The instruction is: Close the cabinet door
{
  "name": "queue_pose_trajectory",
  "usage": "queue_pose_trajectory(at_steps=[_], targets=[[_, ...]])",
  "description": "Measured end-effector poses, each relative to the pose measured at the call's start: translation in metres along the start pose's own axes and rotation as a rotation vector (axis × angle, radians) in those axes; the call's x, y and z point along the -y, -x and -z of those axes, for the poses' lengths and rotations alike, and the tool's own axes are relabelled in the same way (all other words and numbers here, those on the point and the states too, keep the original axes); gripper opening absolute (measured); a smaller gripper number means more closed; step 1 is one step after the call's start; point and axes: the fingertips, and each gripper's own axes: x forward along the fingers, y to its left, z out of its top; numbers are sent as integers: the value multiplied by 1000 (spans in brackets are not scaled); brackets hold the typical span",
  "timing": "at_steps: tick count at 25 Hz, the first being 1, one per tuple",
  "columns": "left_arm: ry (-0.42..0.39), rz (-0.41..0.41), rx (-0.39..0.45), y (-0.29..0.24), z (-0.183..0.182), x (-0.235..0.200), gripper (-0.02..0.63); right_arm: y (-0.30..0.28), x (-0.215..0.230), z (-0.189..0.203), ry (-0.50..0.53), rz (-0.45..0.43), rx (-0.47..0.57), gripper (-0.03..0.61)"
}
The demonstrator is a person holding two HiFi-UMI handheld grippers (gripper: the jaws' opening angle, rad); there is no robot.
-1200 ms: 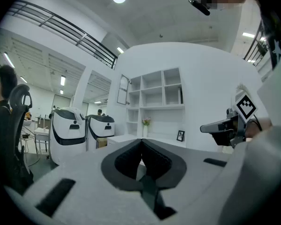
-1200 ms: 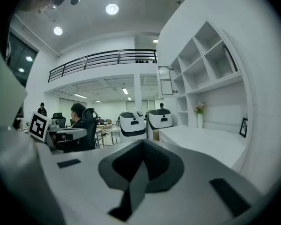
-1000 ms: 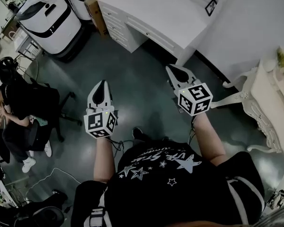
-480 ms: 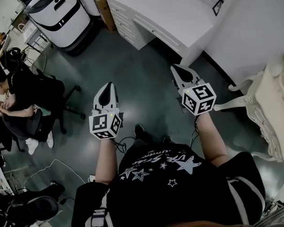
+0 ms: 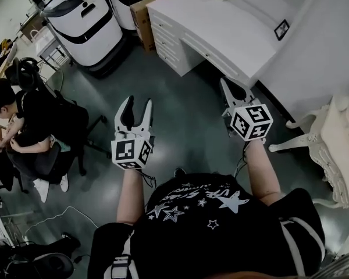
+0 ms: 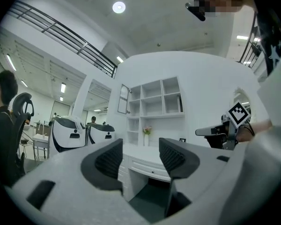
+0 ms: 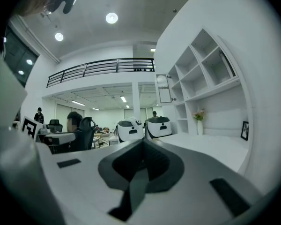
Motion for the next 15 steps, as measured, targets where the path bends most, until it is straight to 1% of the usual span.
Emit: queue_pose_trajectory(at_steps=[2, 6, 8, 11, 15], targets=[[10, 20, 5, -1, -2, -16, 319, -11, -8, -2, -4, 16, 4, 5], [27, 53, -7, -5, 4, -39, 411, -33, -22, 4, 12, 22, -27, 6], [44, 57, -14, -7, 10, -49, 438, -44, -25, 8, 21, 26, -45, 5], [72, 42, -19, -10, 17, -65, 456, -61, -25, 9, 17, 31, -51, 5], [83, 25, -31, -24, 23, -84, 468, -93, -20, 9, 12, 20, -55, 5]])
